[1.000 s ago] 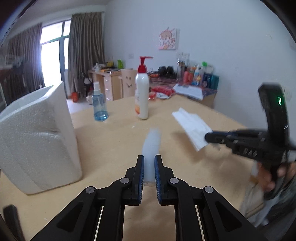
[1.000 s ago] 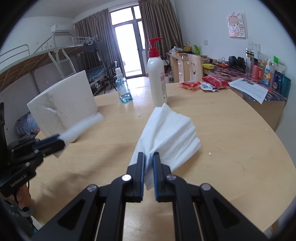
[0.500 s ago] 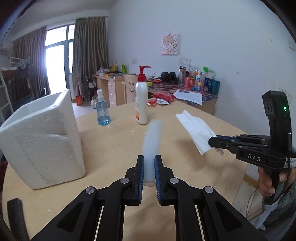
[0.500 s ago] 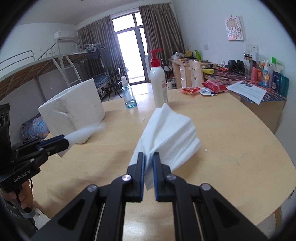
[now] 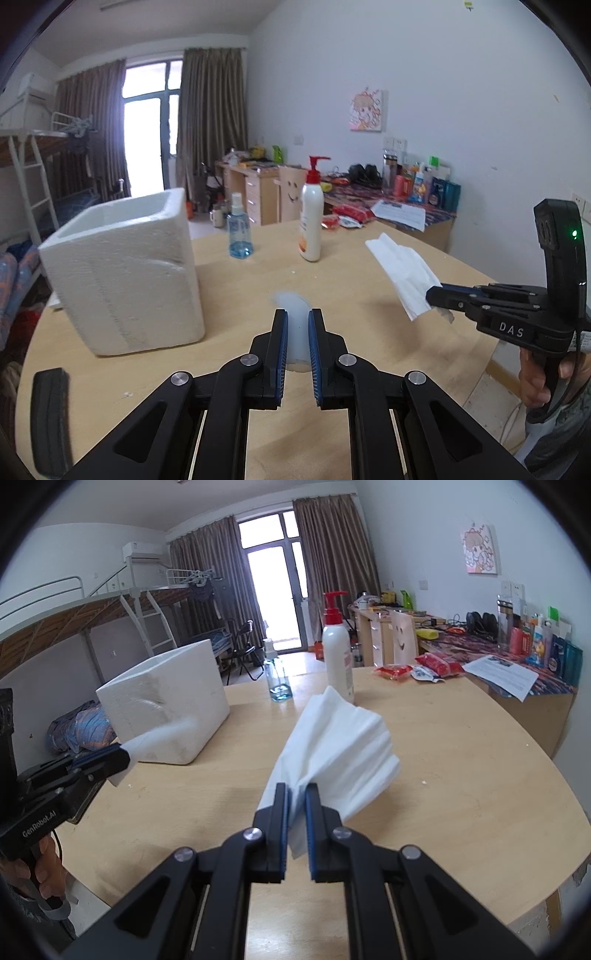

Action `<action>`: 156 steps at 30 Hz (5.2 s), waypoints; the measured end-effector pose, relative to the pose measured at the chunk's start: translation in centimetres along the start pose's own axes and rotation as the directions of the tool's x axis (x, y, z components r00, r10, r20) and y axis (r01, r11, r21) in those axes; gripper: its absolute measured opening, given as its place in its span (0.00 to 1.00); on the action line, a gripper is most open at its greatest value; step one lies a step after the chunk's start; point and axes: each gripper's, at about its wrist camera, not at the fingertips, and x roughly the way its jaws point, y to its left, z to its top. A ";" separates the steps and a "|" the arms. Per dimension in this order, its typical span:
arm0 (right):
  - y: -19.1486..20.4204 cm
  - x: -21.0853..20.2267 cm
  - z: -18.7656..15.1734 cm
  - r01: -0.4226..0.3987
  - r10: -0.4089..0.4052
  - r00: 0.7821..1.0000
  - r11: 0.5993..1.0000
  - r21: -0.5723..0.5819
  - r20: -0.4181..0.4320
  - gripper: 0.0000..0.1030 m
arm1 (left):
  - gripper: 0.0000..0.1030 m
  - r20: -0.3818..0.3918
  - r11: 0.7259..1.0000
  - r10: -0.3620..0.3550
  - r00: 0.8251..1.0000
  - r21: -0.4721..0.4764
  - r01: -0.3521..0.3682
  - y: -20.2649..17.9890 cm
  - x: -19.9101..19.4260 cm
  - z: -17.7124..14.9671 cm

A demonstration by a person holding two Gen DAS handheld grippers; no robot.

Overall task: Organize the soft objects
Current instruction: 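Lift and carry the strip and tissue with both tools over the foam box, then open the left tool to drop the foam strip into the box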

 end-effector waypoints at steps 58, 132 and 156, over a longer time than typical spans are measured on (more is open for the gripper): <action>12.7 -1.3 1.4 -0.281 0.311 0.947 0.925 -0.257 0.084 0.11 | 0.12 0.206 0.926 0.360 0.910 -0.197 -0.321 5.0 -11.1 -1.7; 18.2 8.3 13.9 -0.218 0.272 0.956 0.909 -0.356 0.109 0.11 | 0.12 0.173 0.929 0.361 0.917 -0.157 -0.336 15.1 0.2 10.9; 16.2 8.8 14.8 -0.160 0.204 0.970 0.945 -0.284 0.132 0.11 | 0.17 0.077 0.944 0.286 0.955 -0.193 -0.267 16.9 5.3 11.0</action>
